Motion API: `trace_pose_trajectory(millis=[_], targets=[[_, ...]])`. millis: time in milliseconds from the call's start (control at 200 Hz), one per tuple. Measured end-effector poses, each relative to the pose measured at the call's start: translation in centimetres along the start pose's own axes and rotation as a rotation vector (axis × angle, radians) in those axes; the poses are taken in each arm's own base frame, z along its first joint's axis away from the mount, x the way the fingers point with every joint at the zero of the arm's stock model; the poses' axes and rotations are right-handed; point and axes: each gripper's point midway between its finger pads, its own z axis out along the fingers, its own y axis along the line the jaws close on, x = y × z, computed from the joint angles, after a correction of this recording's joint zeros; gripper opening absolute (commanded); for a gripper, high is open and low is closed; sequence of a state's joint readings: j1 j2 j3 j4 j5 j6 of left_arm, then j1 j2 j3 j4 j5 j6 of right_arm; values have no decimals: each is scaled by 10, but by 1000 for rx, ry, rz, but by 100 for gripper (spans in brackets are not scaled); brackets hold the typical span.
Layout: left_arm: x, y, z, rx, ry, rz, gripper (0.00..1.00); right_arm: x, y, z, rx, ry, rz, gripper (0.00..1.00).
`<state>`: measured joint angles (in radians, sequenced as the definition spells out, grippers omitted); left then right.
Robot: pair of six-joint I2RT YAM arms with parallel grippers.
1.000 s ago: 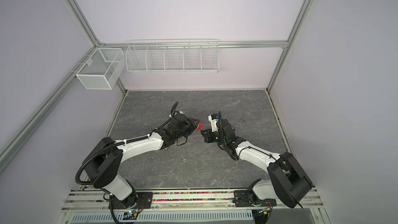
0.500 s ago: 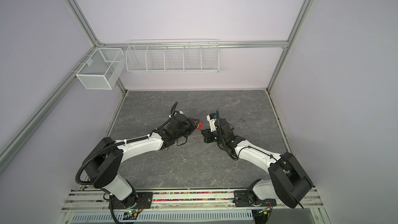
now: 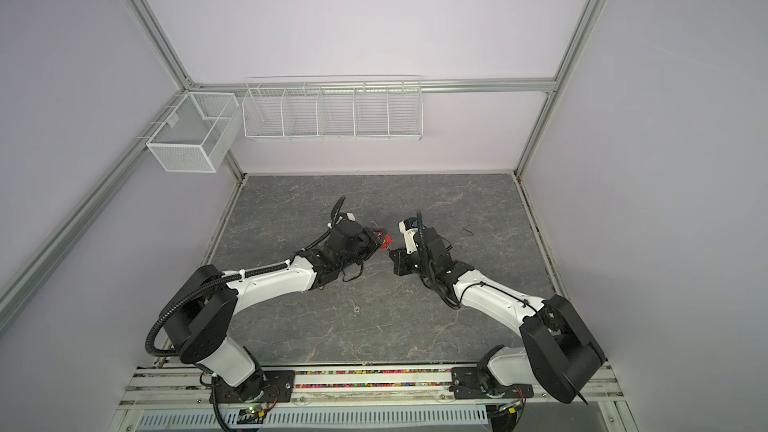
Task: Unlock with the key
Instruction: 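Push the key tip into the red padlock's keyhole with the right gripper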
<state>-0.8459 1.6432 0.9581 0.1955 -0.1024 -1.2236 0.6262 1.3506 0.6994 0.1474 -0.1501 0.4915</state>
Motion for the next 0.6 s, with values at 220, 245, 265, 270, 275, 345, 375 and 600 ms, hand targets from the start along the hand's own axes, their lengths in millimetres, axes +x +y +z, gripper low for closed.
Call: trace_pose_trajectory(millis=[220, 245, 265, 270, 275, 345, 375, 600], targets=[[2, -6, -1, 18, -9, 34, 0, -4, -1, -6, -16, 0, 23, 6], [2, -7, -1, 22, -10, 34, 0, -4, -2, -6, -18, -1, 24, 6], [2, -7, -1, 24, -10, 35, 0, -5, -1, -6, -20, -1, 24, 6], [2, -7, -1, 24, -10, 36, 0, -5, -1, -6, -20, -1, 24, 6], [2, -7, -1, 24, -10, 36, 0, -5, -1, -6, -20, -1, 24, 6], [2, -8, -1, 26, -10, 36, 0, -5, -1, -7, -24, 1, 26, 6], [2, -8, -1, 25, -10, 37, 0, -5, -2, -7, -25, 2, 26, 6], [6, -9, -2, 10, 1, 64, 0, -4, -2, -11, -26, 15, 26, 6]])
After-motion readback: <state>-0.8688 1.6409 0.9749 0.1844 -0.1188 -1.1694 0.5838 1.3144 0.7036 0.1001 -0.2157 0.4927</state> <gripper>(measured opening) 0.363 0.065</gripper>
